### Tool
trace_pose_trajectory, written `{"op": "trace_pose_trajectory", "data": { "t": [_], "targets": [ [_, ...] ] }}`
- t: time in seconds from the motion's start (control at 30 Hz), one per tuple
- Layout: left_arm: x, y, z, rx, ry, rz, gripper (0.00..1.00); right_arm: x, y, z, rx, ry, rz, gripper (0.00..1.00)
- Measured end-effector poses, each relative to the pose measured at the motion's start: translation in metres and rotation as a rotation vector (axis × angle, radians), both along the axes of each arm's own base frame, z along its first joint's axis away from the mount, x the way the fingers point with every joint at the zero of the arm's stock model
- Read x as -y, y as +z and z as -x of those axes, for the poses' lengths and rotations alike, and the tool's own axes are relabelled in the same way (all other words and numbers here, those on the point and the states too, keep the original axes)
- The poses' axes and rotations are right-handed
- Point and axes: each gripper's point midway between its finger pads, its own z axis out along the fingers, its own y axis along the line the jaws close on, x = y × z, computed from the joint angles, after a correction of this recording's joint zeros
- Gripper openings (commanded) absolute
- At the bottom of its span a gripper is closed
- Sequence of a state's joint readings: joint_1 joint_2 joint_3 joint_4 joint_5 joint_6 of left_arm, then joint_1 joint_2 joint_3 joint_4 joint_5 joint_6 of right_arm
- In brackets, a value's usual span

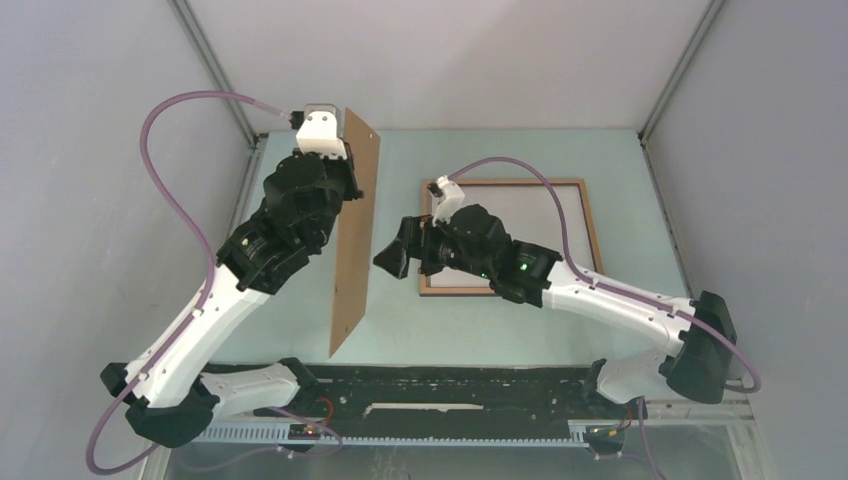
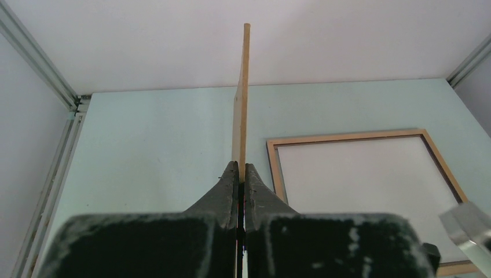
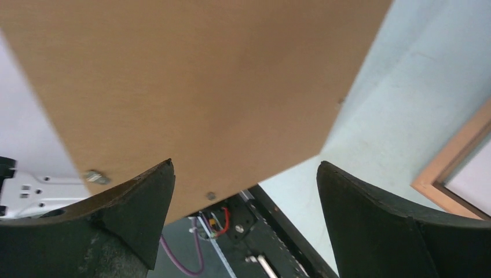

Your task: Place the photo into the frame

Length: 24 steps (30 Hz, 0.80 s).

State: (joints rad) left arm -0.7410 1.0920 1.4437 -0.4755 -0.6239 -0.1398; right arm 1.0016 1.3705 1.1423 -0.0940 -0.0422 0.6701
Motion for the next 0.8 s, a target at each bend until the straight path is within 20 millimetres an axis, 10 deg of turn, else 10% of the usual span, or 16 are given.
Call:
{"op": "trace_pose_trajectory", "data": {
  "t": [0.3, 0.6, 0.8],
  "targets": [
    [0.007, 0.01, 0.004, 0.033, -0.065, -0.001, 0.0, -0.005, 0.024, 0.004, 0.087, 0.071, -0.003, 1.0],
    [0.008, 0.044, 0.038, 0.135, -0.232, 0.025, 0.0, 0.068, -0.019, -0.065, 0.059, 0.02, 0.044, 1.0],
    [0.008, 0.066, 0.064, 0.206, -0.332, 0.072, 0.0, 0.085, -0.007, -0.1, 0.122, 0.047, -0.068, 0.98]
  ]
}}
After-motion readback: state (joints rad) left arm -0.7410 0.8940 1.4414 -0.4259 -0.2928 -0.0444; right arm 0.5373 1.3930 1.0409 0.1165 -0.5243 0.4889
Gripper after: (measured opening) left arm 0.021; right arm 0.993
